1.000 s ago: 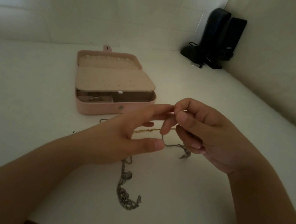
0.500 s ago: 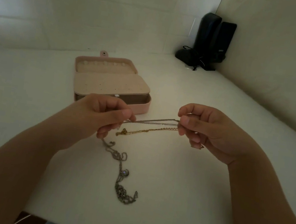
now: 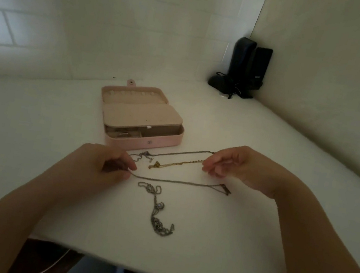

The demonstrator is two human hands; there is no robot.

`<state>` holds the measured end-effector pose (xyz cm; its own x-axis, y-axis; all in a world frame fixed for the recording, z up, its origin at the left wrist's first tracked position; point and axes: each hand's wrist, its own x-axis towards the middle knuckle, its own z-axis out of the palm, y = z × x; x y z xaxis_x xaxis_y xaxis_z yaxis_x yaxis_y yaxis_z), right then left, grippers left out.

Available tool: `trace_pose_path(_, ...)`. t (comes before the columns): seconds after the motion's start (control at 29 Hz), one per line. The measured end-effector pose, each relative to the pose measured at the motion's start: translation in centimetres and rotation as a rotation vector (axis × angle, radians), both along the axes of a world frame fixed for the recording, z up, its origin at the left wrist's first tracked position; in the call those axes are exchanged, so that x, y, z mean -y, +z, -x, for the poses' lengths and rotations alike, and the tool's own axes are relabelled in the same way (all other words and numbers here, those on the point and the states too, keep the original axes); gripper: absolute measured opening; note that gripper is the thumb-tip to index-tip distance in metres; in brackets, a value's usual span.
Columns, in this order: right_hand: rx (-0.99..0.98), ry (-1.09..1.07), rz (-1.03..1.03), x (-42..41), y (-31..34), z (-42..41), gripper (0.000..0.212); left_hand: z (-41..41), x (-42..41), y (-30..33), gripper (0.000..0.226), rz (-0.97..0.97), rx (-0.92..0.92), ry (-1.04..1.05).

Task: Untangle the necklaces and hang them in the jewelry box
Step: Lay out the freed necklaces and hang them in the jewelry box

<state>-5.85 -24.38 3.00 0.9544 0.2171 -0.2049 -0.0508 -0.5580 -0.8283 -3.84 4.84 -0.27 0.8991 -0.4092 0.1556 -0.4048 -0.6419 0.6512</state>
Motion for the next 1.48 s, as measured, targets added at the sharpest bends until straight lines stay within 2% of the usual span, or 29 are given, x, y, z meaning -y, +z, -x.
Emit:
trace_pose_path(0.1, 0.173, -0.142, 0.185, 0.4, -0.1, 1.4, 0.028, 0.7, -0.4, -0.4, 0.027, 0.021, 0.032, -0.009)
trace_pose_path(0.17, 0.249, -0.142, 0.337, 0.1, -0.6, 2.7, 0.015, 1.0, -0.6, -0.7, 0.025, 0.044, 0.052, -0.012)
trace_pose_path(0.31, 0.302, -0.118, 0.517, -0.9, -2.6, 3.7, 0.015, 1.5, -0.6, -1.1, 0.023, 0.075, 0.077, -0.002)
trace_pose_path(0.41, 0.384, -0.225, 0.542, -0.5, -3.6, 3.2, 0.011, 1.6, -1.0, -1.1, 0.024, 0.05, 0.087, 0.009)
trace_pose_path(0.69, 0.414, -0.435, 0.559, 0.6, -4.5, 2.1, 0.015, 0.6, -1.5, -1.5, 0.014, -0.021, 0.121, 0.14)
trace_pose_path(0.83, 0.506, -0.47, 0.438, 0.2, -4.7, 2.4, 0.01, 0.9, -1.0, -1.5, 0.012, -0.079, 0.191, 0.16)
trace_pose_path(0.9, 0.603, -0.418, 0.333, -0.9, -4.2, 3.2, 0.009, 1.6, -0.3, -1.4, 0.015, -0.042, 0.243, 0.087)
trace_pose_path(0.97, 0.634, -0.273, 0.299, -2.7, -3.7, 3.9, 0.012, 2.5, 0.7, -1.3, 0.018, -0.026, 0.249, -0.038)
trace_pose_path(1.03, 0.576, -0.09, 0.348, -4.5, -3.6, 4.4, 0.01, 3.0, 1.9, -1.4, 0.019, -0.067, 0.251, -0.137)
trace_pose_path(1.14, 0.5, 0.059, 0.368, -6.2, -3.9, 4.5, 0.013, 3.2, 3.4, -1.8, 0.017, -0.107, 0.252, -0.145)
trace_pose_path(1.31, 0.488, 0.025, 0.245, -6.8, -4.6, 4.2, 0.008, 3.4, 5.3, -2.2, 0.005, -0.102, 0.272, -0.08)
trace_pose_path(1.38, 0.474, 0.011, 0.215, -6.9, -4.6, 4.4, 0.015, 3.3, 5.5, -2.5, 0.003, -0.069, 0.254, -0.098)
trace_pose_path(1.48, 0.488, 0.034, 0.291, -7.4, -4.7, 4.4, 0.022, 3.1, 5.1, -2.7, 0.006, -0.026, 0.218, -0.115)
